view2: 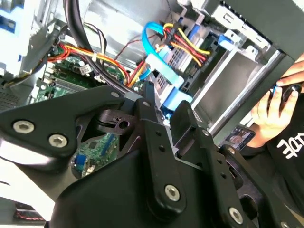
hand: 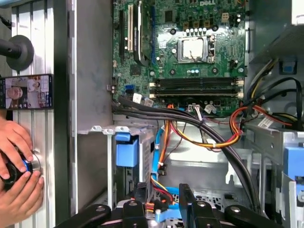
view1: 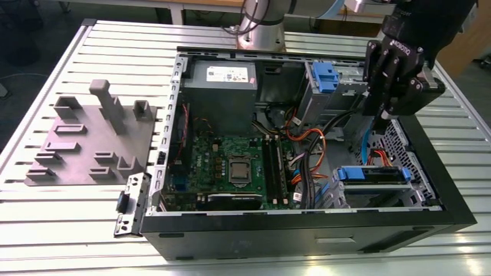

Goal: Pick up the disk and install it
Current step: 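Insert the first disk wire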

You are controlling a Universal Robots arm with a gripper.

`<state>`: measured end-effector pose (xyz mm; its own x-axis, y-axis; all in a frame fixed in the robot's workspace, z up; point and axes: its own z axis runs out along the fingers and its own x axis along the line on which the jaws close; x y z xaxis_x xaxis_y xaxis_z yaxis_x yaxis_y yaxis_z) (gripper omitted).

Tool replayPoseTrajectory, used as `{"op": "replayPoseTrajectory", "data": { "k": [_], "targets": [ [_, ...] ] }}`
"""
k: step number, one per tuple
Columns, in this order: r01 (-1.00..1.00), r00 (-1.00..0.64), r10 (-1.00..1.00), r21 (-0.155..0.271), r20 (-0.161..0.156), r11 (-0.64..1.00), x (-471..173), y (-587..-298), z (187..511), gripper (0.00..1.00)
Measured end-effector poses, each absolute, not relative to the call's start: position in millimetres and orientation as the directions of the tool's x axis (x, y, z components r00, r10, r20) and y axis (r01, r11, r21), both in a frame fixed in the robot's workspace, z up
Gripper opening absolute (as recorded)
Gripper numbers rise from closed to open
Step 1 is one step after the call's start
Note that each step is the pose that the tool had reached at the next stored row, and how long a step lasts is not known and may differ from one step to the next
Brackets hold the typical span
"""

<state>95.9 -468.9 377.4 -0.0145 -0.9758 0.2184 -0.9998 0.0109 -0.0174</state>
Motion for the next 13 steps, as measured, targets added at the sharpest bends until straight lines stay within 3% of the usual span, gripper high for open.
{"op": "replayPoseTrajectory", "data": {
  "k": [3, 4, 9, 12, 13],
  "targets": [
    [-1.000, -0.015, -0.975, -0.017, 0.222, 0.011, 97.8, -468.9, 375.3, 0.47],
    [-1.000, -0.015, -0.975, -0.017, 0.224, 0.011, 98.2, -468.9, 374.7, 0.54],
    [-1.000, -0.015, -0.975, -0.017, 0.224, 0.011, 100.6, -468.9, 371.9, 0.54],
    [-1.000, -0.015, -0.973, -0.017, 0.229, 0.011, 101.9, -468.8, 370.7, 0.46],
    [-1.000, -0.015, -0.973, -0.017, 0.230, 0.011, 102.2, -468.7, 370.3, 0.39]
  ]
}}
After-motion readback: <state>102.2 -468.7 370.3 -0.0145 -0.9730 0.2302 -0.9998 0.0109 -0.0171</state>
